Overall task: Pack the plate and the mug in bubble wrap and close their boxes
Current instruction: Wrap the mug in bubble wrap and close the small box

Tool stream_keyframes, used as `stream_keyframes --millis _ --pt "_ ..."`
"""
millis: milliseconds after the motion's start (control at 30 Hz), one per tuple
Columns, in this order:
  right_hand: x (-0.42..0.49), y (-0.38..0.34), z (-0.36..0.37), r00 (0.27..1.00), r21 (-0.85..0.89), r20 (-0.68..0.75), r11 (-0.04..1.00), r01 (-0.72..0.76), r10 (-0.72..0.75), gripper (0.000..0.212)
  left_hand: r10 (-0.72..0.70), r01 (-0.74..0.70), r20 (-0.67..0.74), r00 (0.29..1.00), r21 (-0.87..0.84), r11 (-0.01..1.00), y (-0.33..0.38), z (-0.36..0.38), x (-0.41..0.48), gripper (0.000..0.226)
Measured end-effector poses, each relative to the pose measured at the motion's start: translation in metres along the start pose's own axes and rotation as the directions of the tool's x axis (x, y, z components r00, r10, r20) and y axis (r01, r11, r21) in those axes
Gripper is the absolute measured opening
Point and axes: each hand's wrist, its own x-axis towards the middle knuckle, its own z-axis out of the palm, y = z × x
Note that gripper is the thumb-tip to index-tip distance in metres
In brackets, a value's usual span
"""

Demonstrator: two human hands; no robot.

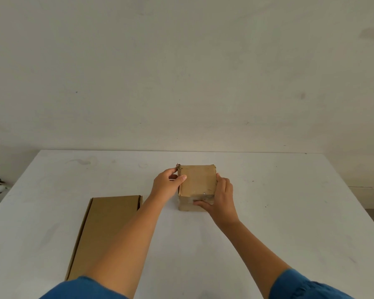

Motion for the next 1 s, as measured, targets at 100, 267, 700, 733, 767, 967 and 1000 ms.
stream_keyframes --millis 100,267,700,733,767,967,1000 --pt "-0.005 0.002 -0.004 0.999 -0.005 0.048 1.0 0.0 0.0 0.092 -0.049 0.048 0.083 0.995 0.013 0.999 0.004 -0.005 -0.003 0.054" --pt "-0.021 0.004 -0.022 0.994 0.052 0.085 0.997 0.059 -0.063 0.094 0.002 -0.008 0.215 0.977 0.028 1.0 0.01 -0.017 -0.024 0.058" --pt "-0.068 0.003 -0.052 0.928 0.111 0.364 0.993 0.042 -0.08 0.05 0.229 -0.237 0.08 0.97 0.102 0.966 -0.051 -0.008 -0.101 0.054" --pt "-0.072 0.004 -0.051 0.928 0.11 0.361 0.993 0.052 -0.088 0.05 0.231 -0.237 0.066 0.971 0.093 0.967 -0.055 -0.005 -0.106 0.055" --pt "-0.076 0.006 -0.049 0.929 0.107 0.356 0.992 0.062 -0.097 0.051 0.232 -0.235 0.054 0.971 0.079 0.969 -0.058 -0.003 -0.11 0.056" --pt "-0.097 0.012 -0.042 0.931 0.057 0.353 0.996 0.073 -0.089 0.051 0.283 -0.283 0.01 0.959 0.072 0.956 -0.074 0.012 -0.13 0.057" --pt "-0.1 0.011 -0.042 0.93 0.05 0.358 0.996 0.074 -0.087 0.05 0.293 -0.292 0.012 0.956 0.103 0.951 -0.078 0.013 -0.133 0.056"
